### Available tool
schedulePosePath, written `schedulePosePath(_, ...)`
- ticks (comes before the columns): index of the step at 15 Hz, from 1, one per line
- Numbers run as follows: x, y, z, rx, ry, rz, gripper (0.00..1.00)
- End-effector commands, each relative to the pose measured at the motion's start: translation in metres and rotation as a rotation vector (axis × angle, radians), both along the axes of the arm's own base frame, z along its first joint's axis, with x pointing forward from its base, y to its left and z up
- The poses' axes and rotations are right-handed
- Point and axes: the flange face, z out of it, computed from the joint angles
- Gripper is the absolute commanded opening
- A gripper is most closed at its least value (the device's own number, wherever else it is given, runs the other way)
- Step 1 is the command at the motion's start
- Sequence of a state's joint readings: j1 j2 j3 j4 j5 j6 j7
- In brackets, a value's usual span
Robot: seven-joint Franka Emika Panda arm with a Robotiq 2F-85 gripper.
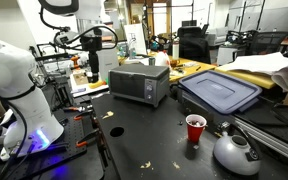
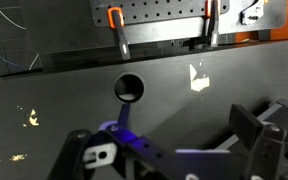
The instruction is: Open the oven door
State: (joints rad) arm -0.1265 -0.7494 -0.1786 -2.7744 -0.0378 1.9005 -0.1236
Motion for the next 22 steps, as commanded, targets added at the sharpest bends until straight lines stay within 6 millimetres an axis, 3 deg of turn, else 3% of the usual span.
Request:
schedulePosePath(1,0.024,0.017,0.001,-0.003,-0.012,-0.038,1.0)
schedulePosePath(7,0.066,0.052,-0.006,0.015,-0.048,-0.154,1.0)
schedulePosePath(15,0.129,0.098,-0.031,0.089,-0.058,-0.352,1.0)
schedulePosePath(22,0.179,0.083,-0.05,0.13,-0.094,-0.436,1.0)
